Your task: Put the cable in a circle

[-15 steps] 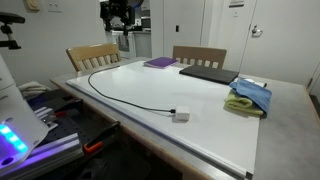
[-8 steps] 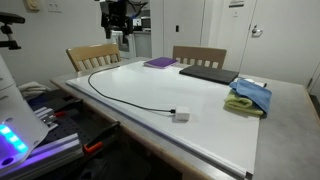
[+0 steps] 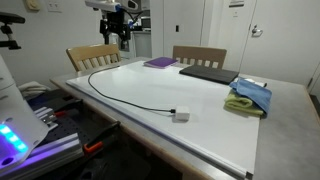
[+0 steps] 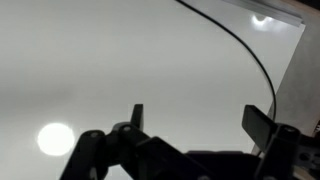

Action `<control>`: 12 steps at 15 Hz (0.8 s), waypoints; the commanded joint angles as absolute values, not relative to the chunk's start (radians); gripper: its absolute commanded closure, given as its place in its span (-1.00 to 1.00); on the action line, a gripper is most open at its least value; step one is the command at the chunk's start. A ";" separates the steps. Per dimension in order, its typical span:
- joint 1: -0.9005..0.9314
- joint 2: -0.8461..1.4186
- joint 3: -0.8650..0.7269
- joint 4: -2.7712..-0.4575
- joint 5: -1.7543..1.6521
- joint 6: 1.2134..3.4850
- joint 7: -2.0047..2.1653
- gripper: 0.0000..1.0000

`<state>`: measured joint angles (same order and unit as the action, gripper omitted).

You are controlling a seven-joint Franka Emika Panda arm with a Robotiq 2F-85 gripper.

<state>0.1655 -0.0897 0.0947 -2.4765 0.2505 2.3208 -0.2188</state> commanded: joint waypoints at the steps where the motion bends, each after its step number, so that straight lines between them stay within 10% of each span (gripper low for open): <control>1: 0.170 -0.020 0.118 -2.439 0.251 2.345 -0.209 -1.00; 12: 0.172 -0.007 0.138 -2.443 0.240 2.354 -0.165 -1.00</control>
<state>0.1689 -0.0348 0.1212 -2.4528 0.2451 2.3293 -0.1949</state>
